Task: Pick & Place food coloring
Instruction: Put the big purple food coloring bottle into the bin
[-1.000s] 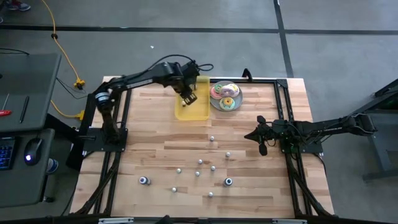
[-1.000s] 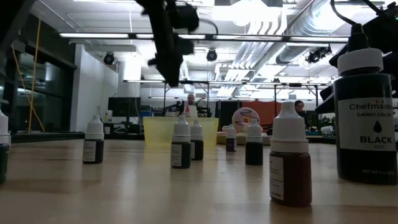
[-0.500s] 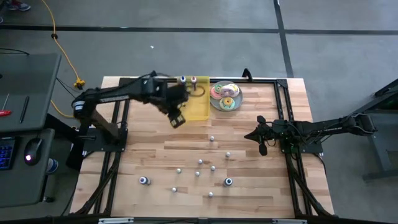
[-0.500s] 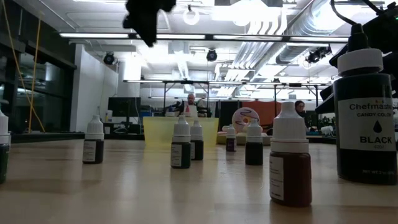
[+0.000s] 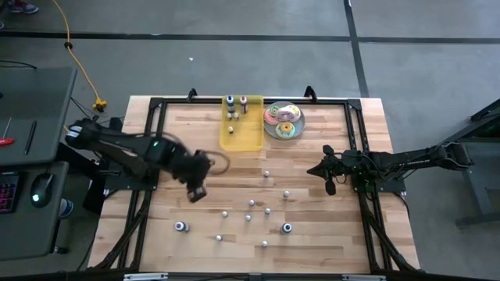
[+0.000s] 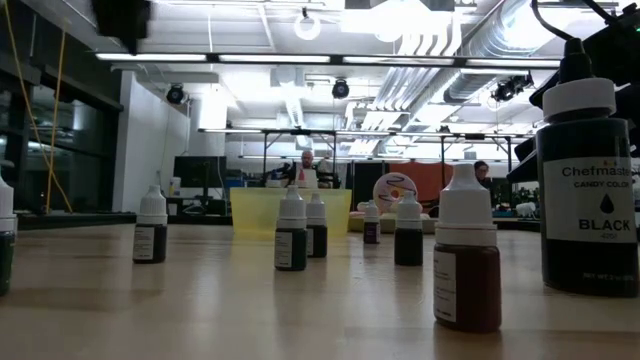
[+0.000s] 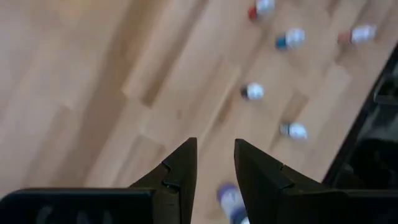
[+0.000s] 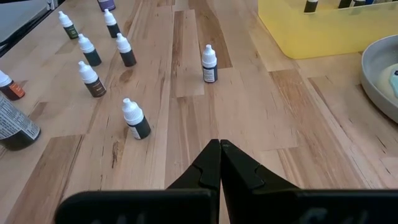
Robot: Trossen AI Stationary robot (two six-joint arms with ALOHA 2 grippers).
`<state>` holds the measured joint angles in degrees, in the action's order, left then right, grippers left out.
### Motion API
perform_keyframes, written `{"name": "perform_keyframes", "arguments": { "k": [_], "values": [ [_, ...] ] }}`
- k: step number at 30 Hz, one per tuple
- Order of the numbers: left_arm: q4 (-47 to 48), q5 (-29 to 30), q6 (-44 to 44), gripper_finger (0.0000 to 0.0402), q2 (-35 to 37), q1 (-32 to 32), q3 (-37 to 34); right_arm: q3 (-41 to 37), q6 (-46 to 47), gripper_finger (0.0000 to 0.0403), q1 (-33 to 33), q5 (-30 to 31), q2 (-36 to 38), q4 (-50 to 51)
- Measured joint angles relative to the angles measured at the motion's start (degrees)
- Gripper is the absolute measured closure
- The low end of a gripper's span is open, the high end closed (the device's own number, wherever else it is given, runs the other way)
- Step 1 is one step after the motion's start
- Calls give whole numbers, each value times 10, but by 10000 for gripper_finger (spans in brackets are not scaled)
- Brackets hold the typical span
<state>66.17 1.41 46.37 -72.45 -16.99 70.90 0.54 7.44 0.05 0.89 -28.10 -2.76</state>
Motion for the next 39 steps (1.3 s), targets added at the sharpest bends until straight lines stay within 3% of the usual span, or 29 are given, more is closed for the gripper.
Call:
{"name": "perform_keyframes", "arguments": {
  "k": [7, 13, 28, 35, 39],
  "values": [
    [-39, -21, 74, 299, 46, -92, -92, 0, 0, 402, 0, 0, 0, 2],
    [-45, -23, 91, 299, 68, -164, -115, 0, 0, 402, 0, 0, 0, 1],
    [-40, 22, -143, 301, 68, -339, -115, 0, 0, 402, 0, 0, 0, 1],
    [-46, 97, -192, 299, 65, -368, -115, 0, 0, 402, 0, 0, 0, 1],
    [-58, 106, -193, 279, 57, -366, -115, 0, 0, 402, 0, 0, 0, 1]
  ]
}}
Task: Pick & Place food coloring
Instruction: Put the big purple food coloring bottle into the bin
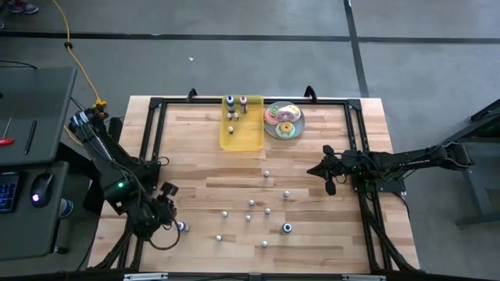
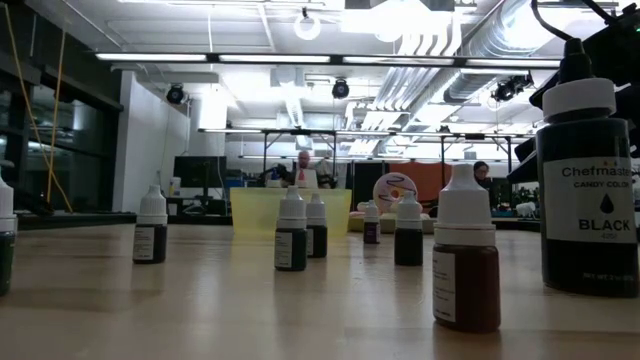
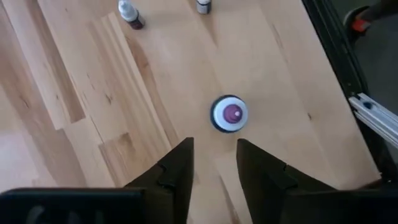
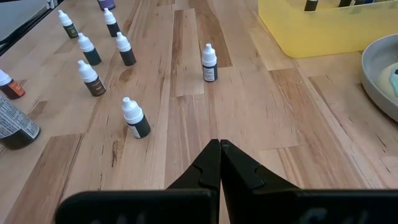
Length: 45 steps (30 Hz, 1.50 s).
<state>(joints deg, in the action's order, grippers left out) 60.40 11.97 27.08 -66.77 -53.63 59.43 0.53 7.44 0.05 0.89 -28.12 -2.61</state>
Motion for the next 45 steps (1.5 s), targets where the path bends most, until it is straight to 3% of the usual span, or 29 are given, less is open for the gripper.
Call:
{"name": "perform_keyframes", "arguments": {
  "k": [10, 16, 36, 45],
  "values": [
    [-89, -36, -16, 168, -13, 0, -65, 0, 0, 402, 0, 0, 0, 2],
    [-133, -29, -39, 137, -21, 0, -83, 0, 0, 402, 0, 0, 0, 1],
    [-218, -26, -59, 137, -29, 15, -139, 0, 0, 402, 0, 0, 0, -2],
    [-227, -24, -56, 212, -29, 15, -139, 0, 0, 402, 0, 0, 0, -2]
  ]
}}
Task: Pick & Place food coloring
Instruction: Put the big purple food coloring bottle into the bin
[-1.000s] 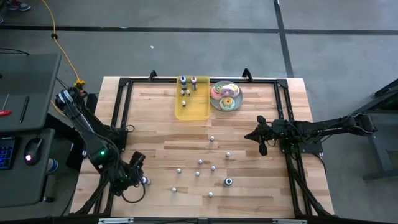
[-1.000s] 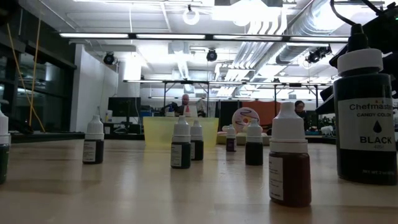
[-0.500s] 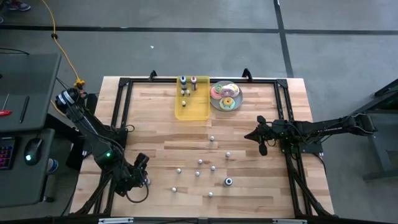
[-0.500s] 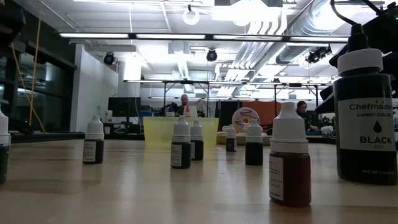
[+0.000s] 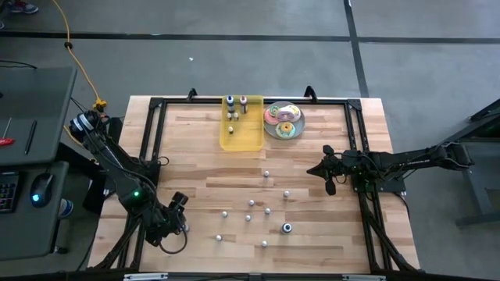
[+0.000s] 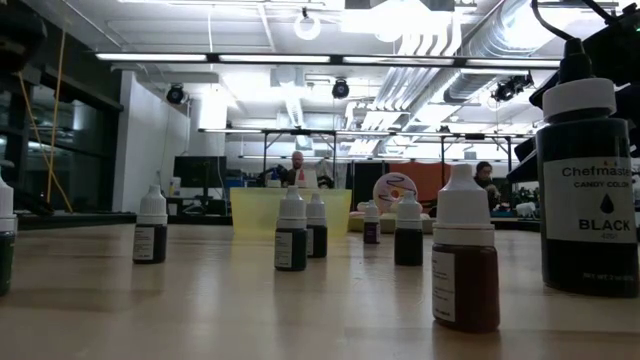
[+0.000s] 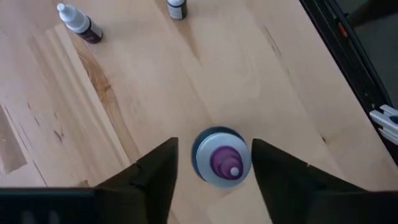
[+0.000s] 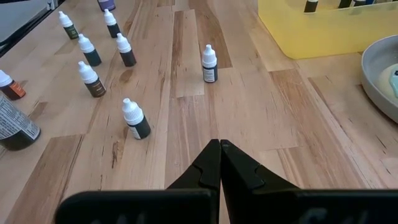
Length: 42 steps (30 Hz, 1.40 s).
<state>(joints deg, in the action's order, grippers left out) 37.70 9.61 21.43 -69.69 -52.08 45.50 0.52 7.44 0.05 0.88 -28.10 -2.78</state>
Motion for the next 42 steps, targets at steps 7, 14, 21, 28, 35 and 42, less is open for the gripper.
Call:
{"name": "perform_keyframes", "arguments": {
  "k": [7, 14, 21, 28, 35, 42],
  "values": [
    [-7, -6, 0, 247, -12, 0, -1, 0, 0, 402, 0, 0, 0, 0],
    [-13, -14, 0, 250, -15, 0, -6, 0, 0, 402, 0, 0, 0, 0],
    [-9, -13, 12, 276, -15, 0, -6, 0, 0, 402, 0, 0, 0, 0],
    [-13, -11, 16, 303, -14, 0, -6, 0, 0, 402, 0, 0, 0, 0],
    [-16, 9, 17, 303, -16, 45, 20, 0, 0, 402, 0, 0, 0, 0],
    [-16, 51, 12, 302, -16, 113, 65, 0, 0, 402, 0, 0, 0, 0]
  ]
}}
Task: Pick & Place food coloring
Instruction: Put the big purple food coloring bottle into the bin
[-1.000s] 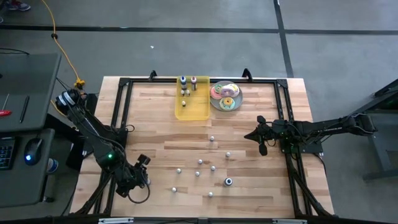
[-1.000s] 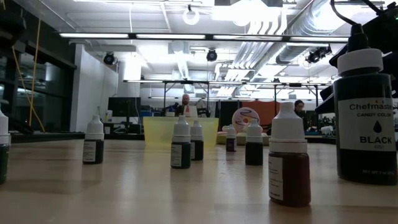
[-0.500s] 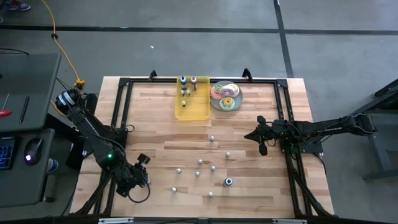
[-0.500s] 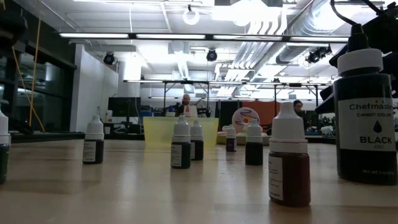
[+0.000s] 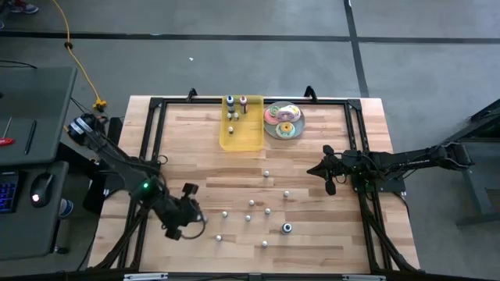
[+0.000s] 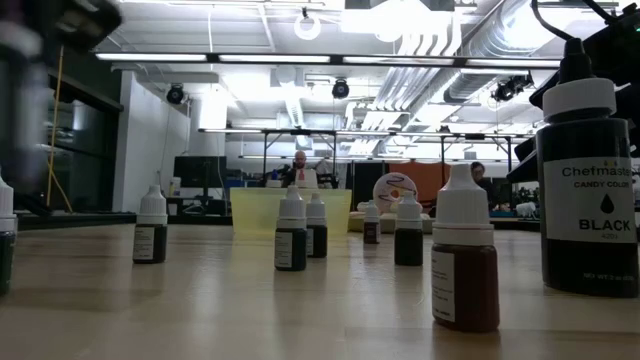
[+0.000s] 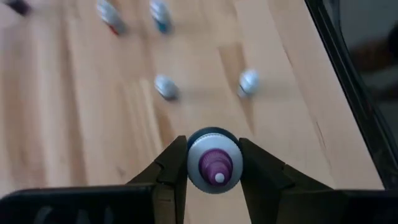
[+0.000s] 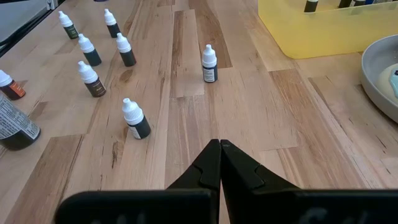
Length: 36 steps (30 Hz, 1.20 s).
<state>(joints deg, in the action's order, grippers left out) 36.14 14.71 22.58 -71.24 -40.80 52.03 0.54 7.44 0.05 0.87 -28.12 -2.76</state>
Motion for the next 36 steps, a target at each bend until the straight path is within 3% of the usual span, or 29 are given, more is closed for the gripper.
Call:
{"name": "perform_keyframes", "arguments": {
  "k": [16, 27, 36],
  "values": [
    [21, 8, -26, 300, -13, 151, 150, 0, 0, 402, 0, 0, 0, 0],
    [228, -11, -24, 300, -96, 286, 375, 0, 0, 402, 0, 0, 0, 0],
    [314, -20, -41, 300, -210, 428, 549, 0, 0, 402, 0, 0, 0, 1]
  ]
}}
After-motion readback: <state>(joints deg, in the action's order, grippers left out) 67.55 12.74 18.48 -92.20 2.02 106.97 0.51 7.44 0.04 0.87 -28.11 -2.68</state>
